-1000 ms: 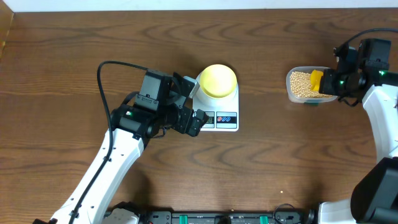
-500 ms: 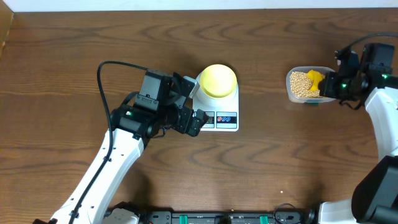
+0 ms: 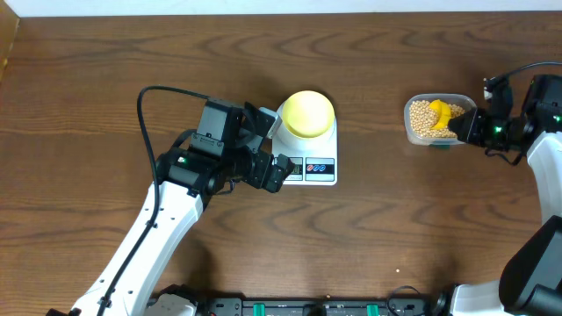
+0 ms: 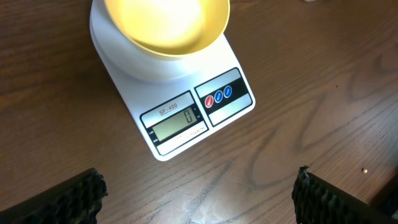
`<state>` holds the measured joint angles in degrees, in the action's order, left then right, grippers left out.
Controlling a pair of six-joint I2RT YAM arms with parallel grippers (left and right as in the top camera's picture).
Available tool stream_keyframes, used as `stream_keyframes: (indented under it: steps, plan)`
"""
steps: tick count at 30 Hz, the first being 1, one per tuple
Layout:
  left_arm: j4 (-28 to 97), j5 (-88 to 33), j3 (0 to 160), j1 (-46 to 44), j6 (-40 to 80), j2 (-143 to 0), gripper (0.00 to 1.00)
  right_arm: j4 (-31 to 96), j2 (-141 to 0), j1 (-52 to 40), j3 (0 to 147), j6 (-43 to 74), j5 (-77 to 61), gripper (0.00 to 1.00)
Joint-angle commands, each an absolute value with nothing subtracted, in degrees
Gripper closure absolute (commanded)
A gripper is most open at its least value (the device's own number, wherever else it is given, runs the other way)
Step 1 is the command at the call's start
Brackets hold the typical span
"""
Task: Scoop item into bowl and weigh 50g on scale
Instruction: 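Lower the yellow scoop into the soybean tub with the right gripper, then drag the scoop through the soybeans to fill it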
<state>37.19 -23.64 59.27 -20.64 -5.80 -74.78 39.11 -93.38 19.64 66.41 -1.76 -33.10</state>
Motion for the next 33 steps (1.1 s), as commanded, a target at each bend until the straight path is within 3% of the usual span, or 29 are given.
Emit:
stream_keyframes:
  steps: [1,33]
  plan:
    - [37.2,-23.2,59.2,-20.7,-5.5,-74.9,0.02,39.0,-94.5,19.8,65.8,-2.2,-36.6,0.99]
    - [37.2,-23.2,59.2,-20.7,-5.5,-74.9,0.02,39.9,-94.8,24.4,64.7,0.1,-39.5,0.99]
